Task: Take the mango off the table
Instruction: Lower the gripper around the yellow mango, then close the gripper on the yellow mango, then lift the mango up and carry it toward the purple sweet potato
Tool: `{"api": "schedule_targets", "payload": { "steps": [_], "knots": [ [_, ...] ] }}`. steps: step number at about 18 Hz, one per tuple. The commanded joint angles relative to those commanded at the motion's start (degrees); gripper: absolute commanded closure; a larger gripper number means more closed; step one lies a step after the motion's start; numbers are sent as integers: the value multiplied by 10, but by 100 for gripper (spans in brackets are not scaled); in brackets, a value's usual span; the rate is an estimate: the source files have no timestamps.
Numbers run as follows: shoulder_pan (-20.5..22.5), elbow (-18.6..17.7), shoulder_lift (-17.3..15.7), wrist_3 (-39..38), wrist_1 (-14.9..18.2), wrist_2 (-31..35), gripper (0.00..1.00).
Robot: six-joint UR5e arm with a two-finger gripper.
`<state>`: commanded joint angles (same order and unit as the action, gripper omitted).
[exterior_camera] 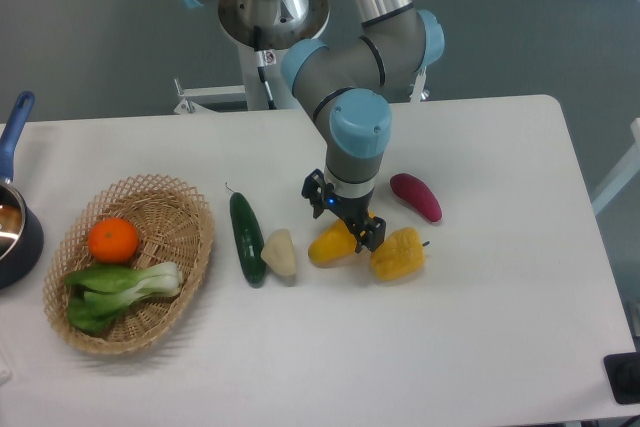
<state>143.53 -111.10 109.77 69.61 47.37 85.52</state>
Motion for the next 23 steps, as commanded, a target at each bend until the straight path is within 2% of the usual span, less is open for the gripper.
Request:
{"api": "schedule_targets", "payload": {
  "steps": [7,9,11,13,16,20,23],
  "knots": [
    [-16,5,15,-27,-4,47,0],
    [-16,6,15,-28,-5,47,31],
    [-17,7,15,-30,-4,47,49],
    [-16,8,12,-37,-3,47,62],
    [-4,15,7,-36,1,42,62],
    [31,17,-23,-30,10,44,62],
    [65,24,-53,-6,40,40,62]
  ]
}}
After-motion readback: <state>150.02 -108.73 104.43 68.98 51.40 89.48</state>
